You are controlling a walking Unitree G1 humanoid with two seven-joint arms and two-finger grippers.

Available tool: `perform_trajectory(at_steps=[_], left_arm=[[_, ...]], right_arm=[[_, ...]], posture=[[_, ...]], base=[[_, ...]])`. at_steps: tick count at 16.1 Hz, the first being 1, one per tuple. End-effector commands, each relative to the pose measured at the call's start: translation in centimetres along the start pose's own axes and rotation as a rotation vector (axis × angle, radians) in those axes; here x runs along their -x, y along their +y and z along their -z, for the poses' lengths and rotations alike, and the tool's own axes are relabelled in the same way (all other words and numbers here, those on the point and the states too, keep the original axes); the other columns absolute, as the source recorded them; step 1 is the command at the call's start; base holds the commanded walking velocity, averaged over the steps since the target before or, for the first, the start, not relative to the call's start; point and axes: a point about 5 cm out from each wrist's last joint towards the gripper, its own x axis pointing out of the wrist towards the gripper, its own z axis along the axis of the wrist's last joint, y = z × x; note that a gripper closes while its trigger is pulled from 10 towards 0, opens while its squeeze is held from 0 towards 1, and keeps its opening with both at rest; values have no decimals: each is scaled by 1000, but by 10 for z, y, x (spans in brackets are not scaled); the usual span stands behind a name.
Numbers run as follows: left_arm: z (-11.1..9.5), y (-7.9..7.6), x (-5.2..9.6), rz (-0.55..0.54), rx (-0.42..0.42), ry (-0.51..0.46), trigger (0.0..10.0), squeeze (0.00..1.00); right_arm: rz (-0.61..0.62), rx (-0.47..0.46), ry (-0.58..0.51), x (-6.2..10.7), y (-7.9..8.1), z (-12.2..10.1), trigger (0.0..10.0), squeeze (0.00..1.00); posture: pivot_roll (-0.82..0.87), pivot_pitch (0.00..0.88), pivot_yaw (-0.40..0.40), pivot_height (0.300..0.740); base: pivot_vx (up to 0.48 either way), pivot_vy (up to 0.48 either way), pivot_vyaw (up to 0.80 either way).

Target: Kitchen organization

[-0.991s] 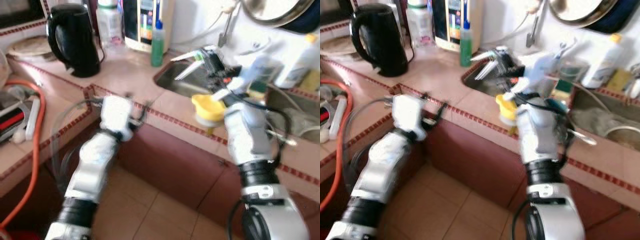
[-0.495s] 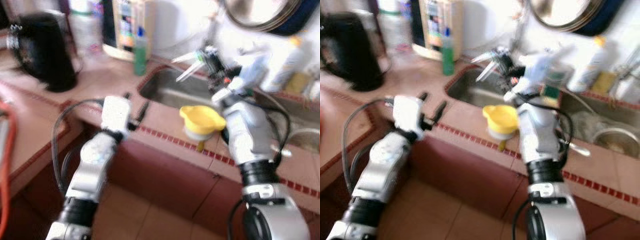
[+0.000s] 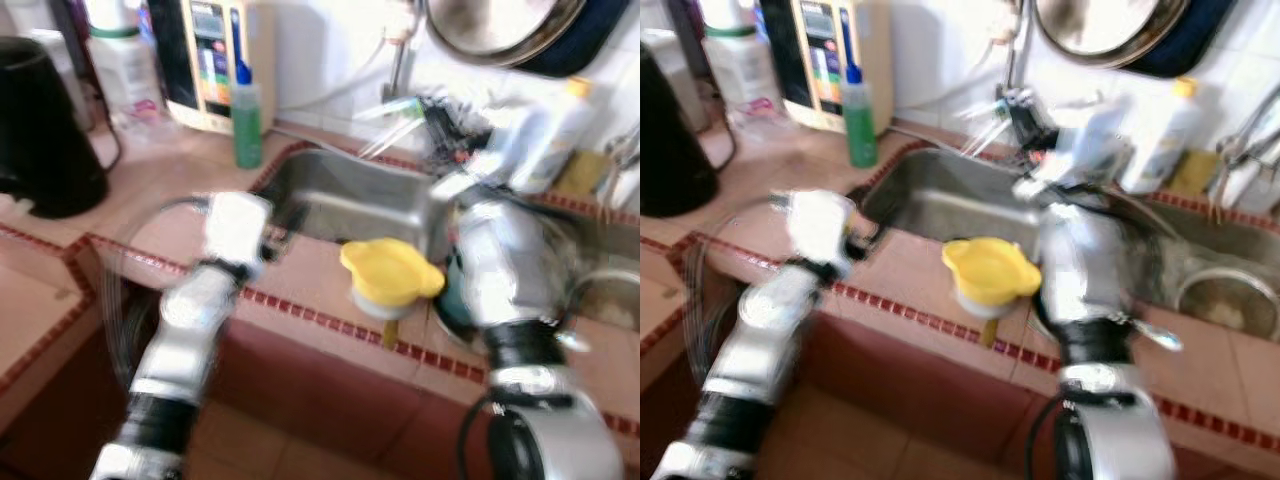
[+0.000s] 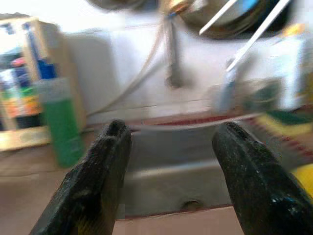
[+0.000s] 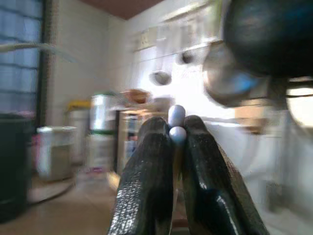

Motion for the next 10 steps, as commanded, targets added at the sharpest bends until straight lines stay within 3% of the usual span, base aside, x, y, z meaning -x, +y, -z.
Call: perform_trajectory(at_steps=[1, 5, 8, 9, 10], left_arm=[[-4, -9, -4, 29, 5, -13, 10000, 0], [-5, -4, -6, 6, 15, -13, 10000, 0], [-15, 6, -13, -19, 81, 26, 10000, 0], [-17, 7, -14, -17, 91, 42, 10000, 0], [-23, 6, -17, 18, 81, 54, 10000, 0]], right_arm=[[25, 25, -19, 1, -10, -8, 10000, 0], [60, 36, -14, 1, -13, -8, 10000, 0], [246, 73, 49, -3, -29, -8, 10000, 0], [258, 57, 71, -4, -33, -7, 10000, 0], [349, -10, 168, -4, -46, 0, 10000, 0]], posture=[[-67, 0, -41, 736], [-70, 0, -41, 736], [-71, 0, -41, 736], [-71, 0, -40, 736], [-71, 0, -40, 736]], base=[[330, 0, 0], [313, 0, 0], [0, 0, 0], [0, 0, 0], [0, 0, 0]])
